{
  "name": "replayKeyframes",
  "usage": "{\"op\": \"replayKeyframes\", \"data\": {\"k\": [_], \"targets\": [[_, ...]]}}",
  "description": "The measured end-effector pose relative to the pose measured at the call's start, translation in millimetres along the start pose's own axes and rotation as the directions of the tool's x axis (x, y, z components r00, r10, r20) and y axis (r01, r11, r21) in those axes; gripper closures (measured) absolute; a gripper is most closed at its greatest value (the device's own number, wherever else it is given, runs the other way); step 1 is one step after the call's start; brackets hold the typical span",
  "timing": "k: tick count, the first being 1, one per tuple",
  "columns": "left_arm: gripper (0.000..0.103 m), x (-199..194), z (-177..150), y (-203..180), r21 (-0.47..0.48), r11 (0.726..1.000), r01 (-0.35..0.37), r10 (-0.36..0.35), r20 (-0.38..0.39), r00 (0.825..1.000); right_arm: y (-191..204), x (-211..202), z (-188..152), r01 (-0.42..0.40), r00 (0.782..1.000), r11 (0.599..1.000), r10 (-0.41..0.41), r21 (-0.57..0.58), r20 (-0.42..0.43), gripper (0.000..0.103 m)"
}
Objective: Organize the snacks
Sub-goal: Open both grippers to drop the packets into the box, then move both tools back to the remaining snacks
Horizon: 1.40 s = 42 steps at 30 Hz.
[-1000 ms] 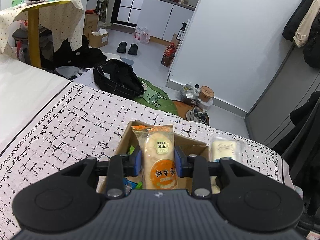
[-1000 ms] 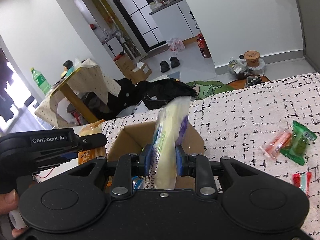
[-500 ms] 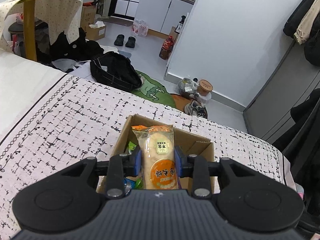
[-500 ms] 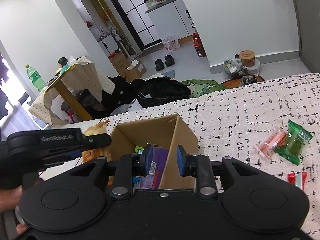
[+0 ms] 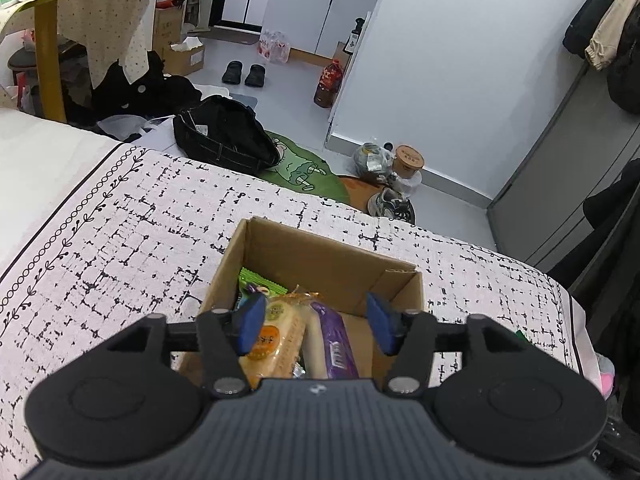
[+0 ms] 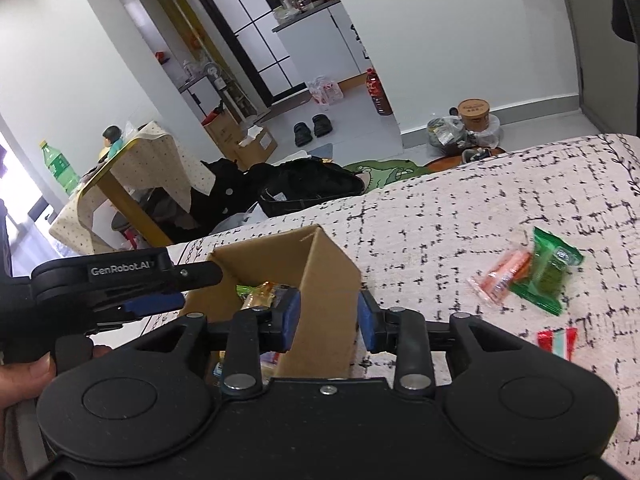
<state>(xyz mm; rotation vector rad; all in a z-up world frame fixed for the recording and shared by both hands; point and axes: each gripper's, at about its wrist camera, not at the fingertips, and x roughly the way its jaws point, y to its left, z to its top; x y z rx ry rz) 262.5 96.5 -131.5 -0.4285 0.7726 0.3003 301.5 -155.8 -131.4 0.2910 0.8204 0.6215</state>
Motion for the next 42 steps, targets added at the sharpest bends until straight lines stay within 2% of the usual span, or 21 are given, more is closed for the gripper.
{"op": "replayKeyframes", "data": {"k": [6, 20, 27, 30, 42], "targets": [[0.030, -8, -9, -16, 0.028, 1.000, 0.010, -0.010, -0.010, 1.000, -17, -16, -4, 0.026, 0.999, 0.999, -0.027, 0.032, 0.022, 0.058], [0.014, -23, -33, -56, 0.076, 0.997, 0.002, -0.002, -0.009, 1.000, -53, -46, -11, 0.056, 0.997, 0.998, -0.058, 0.041, 0.049, 0.030], [0.000, -29, -45, -73, 0.103, 0.995, 0.011, -0.012, 0.008, 1.000, -66, -59, -16, 0.066, 0.996, 0.997, -0.068, 0.035, 0.061, 0.008], [0.000, -31, -49, -80, 0.116, 0.993, 0.013, -0.015, 0.014, 1.000, -73, -65, -18, 0.070, 0.995, 0.997, -0.072, 0.039, 0.069, 0.000], [0.000, -37, -63, -103, 0.150, 0.987, 0.061, -0.062, 0.003, 0.998, -95, -80, -29, 0.107, 0.991, 0.992, -0.112, 0.067, 0.076, 0.000]]}}
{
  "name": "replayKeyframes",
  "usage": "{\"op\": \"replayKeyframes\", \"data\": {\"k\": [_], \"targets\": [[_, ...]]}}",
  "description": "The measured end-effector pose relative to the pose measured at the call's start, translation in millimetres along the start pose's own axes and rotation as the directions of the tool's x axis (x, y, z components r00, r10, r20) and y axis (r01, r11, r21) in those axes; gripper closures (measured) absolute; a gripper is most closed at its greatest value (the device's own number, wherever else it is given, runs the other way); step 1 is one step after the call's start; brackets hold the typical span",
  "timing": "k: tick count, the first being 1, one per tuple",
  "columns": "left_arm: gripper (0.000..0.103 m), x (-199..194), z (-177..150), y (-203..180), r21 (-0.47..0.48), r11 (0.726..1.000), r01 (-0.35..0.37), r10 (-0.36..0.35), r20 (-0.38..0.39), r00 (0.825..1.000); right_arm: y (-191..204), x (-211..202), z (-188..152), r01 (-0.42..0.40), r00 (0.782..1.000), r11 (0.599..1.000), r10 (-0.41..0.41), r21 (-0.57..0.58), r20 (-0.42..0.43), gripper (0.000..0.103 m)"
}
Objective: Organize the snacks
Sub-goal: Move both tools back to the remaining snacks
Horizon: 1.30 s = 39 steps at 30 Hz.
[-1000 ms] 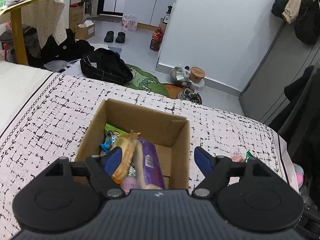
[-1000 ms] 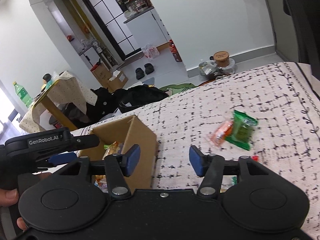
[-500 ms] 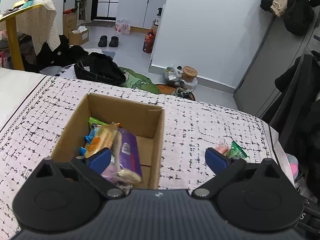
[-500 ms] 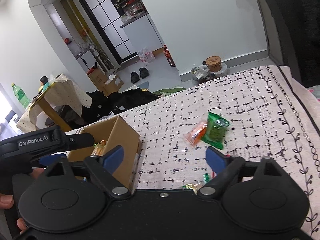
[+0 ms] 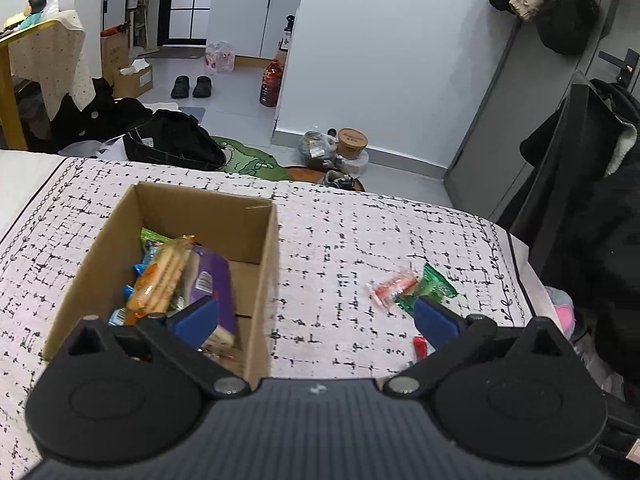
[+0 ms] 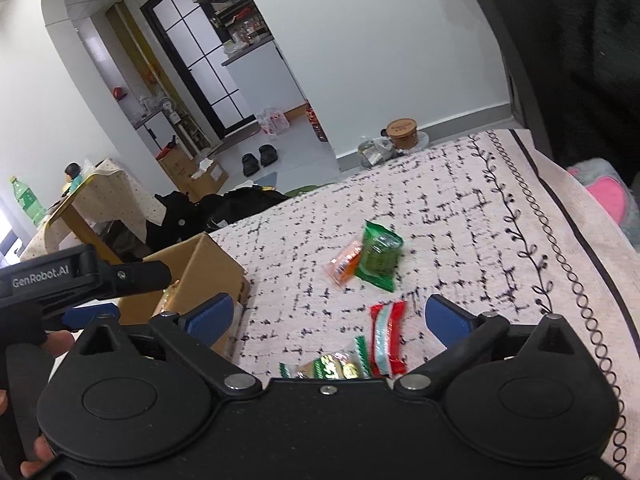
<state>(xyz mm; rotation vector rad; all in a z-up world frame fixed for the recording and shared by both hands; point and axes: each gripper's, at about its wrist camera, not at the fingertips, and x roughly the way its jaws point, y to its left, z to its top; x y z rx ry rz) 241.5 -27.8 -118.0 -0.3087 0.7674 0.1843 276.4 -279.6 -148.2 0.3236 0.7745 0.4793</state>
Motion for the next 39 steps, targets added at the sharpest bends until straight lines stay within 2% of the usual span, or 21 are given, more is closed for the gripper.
{"op": "replayKeyframes", "data": {"k": [5, 8, 11, 14, 19, 22, 32, 39], "targets": [[0.000, 3, -6, -9, 0.008, 1.000, 0.020, -0.020, -0.022, 1.000, -7, -3, -6, 0.024, 1.000, 1.000, -0.024, -0.019, -0.002, 0.000], [0.000, 8, -10, -12, -0.013, 0.998, 0.057, -0.057, -0.054, 0.997, -14, -4, -9, 0.019, 1.000, 1.000, -0.020, -0.009, -0.014, 0.000], [0.000, 11, -15, -17, -0.005, 0.999, 0.053, -0.053, -0.056, 0.997, -20, 0, -12, 0.025, 0.999, 1.000, -0.025, -0.008, -0.030, 0.002], [0.001, 16, -18, -21, -0.001, 0.999, 0.054, -0.054, -0.064, 0.997, -25, 6, -15, 0.027, 0.998, 1.000, -0.027, 0.001, -0.059, 0.011], [0.004, 29, -24, -26, 0.002, 0.997, 0.078, -0.078, -0.093, 0.993, -37, 17, -18, 0.038, 0.995, 0.999, -0.035, 0.031, -0.098, 0.034], [0.008, 36, -29, -30, 0.001, 0.996, 0.087, -0.086, -0.112, 0.990, -43, 19, -19, 0.040, 0.994, 0.998, -0.035, 0.044, -0.108, 0.042], [0.010, 75, -56, -40, -0.029, 0.997, 0.067, -0.071, -0.195, 0.978, -53, 9, -23, 0.084, 0.989, 0.996, -0.080, 0.025, -0.124, 0.040], [0.014, 90, -67, -45, -0.036, 0.998, 0.055, -0.062, -0.235, 0.970, -59, 6, -24, 0.095, 0.988, 0.995, -0.090, 0.035, -0.125, 0.034]]}}
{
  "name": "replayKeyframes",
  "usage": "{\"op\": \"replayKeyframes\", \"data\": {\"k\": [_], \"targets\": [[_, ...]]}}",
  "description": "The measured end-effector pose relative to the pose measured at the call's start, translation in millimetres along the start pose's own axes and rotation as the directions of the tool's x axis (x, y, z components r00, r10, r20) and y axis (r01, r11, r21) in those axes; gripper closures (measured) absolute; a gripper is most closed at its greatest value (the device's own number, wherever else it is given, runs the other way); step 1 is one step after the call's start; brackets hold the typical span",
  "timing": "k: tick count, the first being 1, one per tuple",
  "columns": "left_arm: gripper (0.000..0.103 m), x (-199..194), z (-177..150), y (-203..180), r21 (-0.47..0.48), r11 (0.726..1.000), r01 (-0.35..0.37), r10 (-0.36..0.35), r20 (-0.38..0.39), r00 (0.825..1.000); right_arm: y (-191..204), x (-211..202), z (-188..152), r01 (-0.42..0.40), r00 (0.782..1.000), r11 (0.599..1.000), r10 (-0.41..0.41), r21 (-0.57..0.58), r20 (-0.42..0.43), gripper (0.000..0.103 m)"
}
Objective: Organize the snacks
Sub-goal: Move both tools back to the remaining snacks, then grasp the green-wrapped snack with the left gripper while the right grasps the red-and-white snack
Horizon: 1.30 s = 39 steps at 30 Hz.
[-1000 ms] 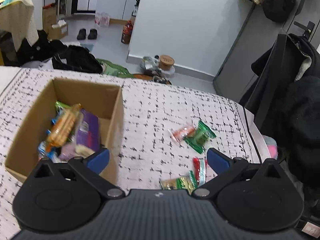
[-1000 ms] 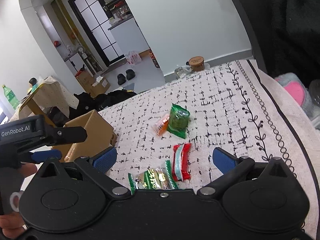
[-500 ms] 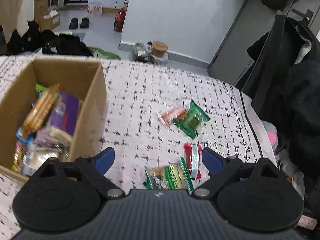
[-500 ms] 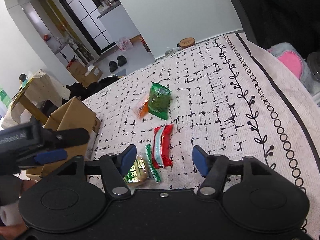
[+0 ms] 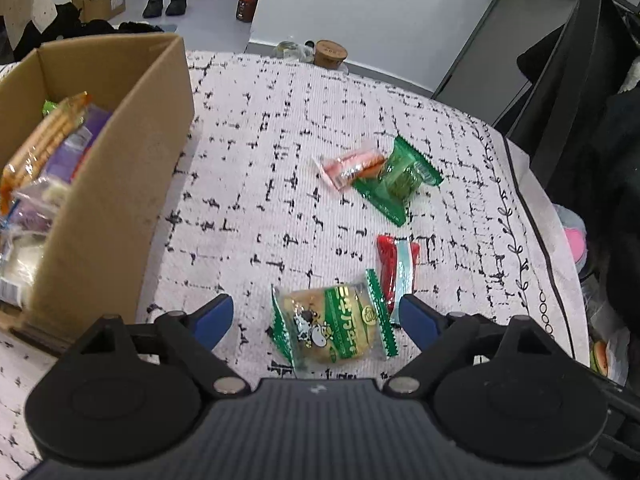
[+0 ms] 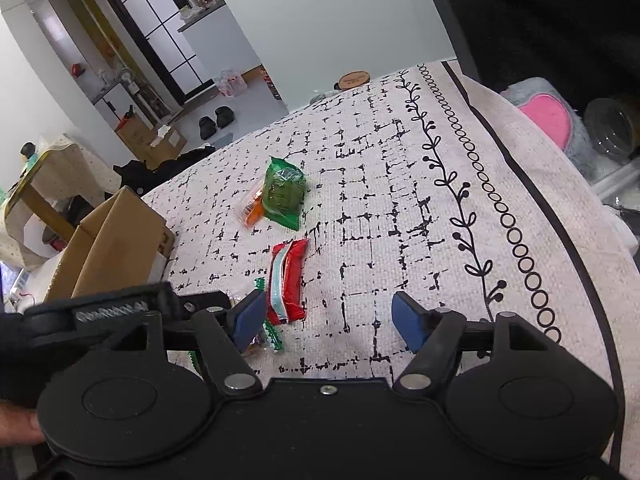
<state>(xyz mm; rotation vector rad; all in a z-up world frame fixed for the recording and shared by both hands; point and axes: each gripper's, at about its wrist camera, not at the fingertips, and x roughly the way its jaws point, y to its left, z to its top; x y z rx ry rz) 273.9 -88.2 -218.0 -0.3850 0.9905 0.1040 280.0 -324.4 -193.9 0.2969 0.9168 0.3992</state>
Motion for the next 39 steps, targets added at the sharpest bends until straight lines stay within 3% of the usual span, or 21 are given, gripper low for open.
{"op": "replayKeyframes", "data": {"k": [6, 10, 13, 18, 24, 30, 39], "targets": [[0.018, 16, -5, -2, 0.002, 1.000, -0.008, 0.008, -0.044, 0.999, 2, 4, 1, -0.006, 1.000, 1.000, 0.006, -0.002, -0.007, 0.034], [0.019, 21, -8, -1, 0.019, 0.999, -0.029, 0.029, -0.029, 0.999, 4, 7, 1, -0.010, 1.000, 1.000, 0.009, -0.006, -0.012, 0.034], [0.029, 22, -6, 0, 0.028, 0.999, -0.041, 0.042, -0.012, 0.999, 6, 7, 4, -0.012, 1.000, 1.000, 0.012, -0.009, -0.008, 0.034], [0.064, 16, -1, -3, 0.074, 0.997, -0.030, 0.030, 0.007, 1.000, 11, 12, 5, -0.021, 1.000, 1.000, 0.021, -0.016, -0.006, 0.034], [0.077, 9, 7, 7, 0.036, 0.999, 0.006, -0.007, 0.014, 1.000, 21, 18, 5, -0.042, 0.999, 0.998, 0.042, -0.036, -0.011, 0.034], [0.086, -5, 12, 13, 0.016, 0.999, 0.033, -0.033, 0.034, 0.999, 30, 27, 7, -0.059, 0.998, 0.997, 0.059, -0.052, -0.010, 0.034], [0.092, -24, 25, 25, -0.009, 0.999, 0.037, -0.036, 0.078, 0.996, 44, 58, 6, -0.048, 0.998, 0.994, 0.043, -0.101, -0.052, 0.044]]}}
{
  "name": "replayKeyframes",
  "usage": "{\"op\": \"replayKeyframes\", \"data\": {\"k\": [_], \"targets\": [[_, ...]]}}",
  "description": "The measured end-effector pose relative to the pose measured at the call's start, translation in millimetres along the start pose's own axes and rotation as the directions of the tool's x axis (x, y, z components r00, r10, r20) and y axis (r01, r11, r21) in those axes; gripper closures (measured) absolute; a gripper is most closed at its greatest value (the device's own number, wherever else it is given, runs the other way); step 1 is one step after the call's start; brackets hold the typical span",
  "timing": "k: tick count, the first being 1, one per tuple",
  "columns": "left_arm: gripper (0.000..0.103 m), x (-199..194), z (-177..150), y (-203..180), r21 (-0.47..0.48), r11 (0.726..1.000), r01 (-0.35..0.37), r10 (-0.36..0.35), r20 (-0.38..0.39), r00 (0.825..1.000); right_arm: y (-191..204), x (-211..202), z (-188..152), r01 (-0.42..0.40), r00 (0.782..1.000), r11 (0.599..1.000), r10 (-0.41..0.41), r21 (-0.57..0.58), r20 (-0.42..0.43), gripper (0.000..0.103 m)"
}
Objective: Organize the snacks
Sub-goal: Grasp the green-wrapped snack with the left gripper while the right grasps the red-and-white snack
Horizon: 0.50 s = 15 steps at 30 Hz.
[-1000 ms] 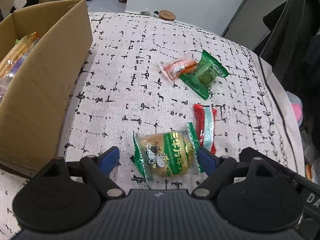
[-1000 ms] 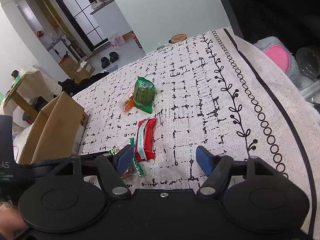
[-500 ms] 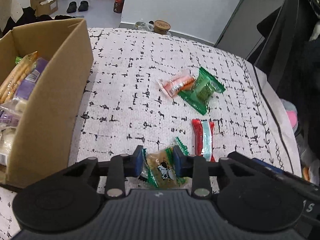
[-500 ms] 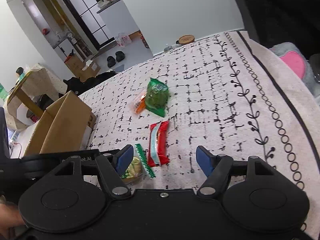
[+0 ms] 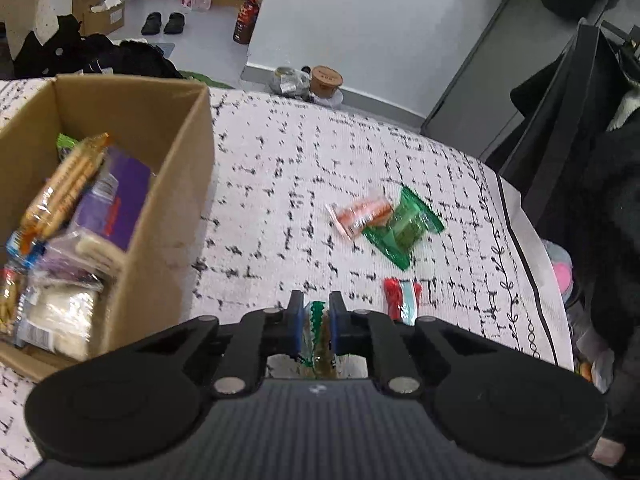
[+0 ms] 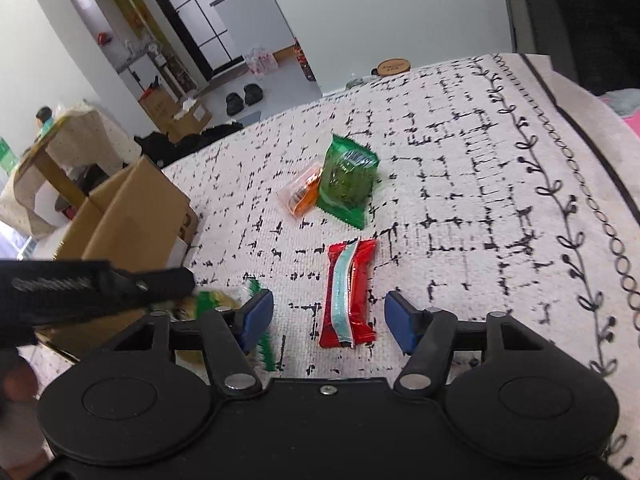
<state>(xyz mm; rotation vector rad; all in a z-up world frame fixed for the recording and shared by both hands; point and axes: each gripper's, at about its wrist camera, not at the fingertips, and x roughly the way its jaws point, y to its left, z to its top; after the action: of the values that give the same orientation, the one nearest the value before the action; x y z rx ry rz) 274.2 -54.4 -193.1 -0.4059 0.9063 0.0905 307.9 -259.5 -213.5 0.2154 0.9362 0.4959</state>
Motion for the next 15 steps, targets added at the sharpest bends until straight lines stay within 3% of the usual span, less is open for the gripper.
{"op": "replayKeyframes", "data": {"k": [5, 8, 10, 15], "targets": [[0.093, -2, 4, 6, -0.003, 1.000, -0.009, 0.009, 0.006, 1.000, 9, 11, 0, 0.027, 1.000, 0.999, -0.027, -0.039, -0.002, 0.044], [0.093, -5, 4, 9, -0.010, 1.000, -0.011, 0.011, 0.010, 1.000, 13, 16, -1, 0.075, 0.997, 0.995, -0.075, -0.071, 0.004, 0.056], [0.094, -6, 5, 10, -0.015, 1.000, -0.009, 0.009, 0.012, 1.000, 12, 16, 0, 0.113, 0.994, 0.991, -0.113, -0.077, 0.009, 0.079], [0.094, -13, 7, 11, -0.019, 1.000, -0.004, 0.005, 0.021, 1.000, 4, 7, 1, 0.088, 0.996, 0.995, -0.088, -0.041, 0.008, 0.083]]}}
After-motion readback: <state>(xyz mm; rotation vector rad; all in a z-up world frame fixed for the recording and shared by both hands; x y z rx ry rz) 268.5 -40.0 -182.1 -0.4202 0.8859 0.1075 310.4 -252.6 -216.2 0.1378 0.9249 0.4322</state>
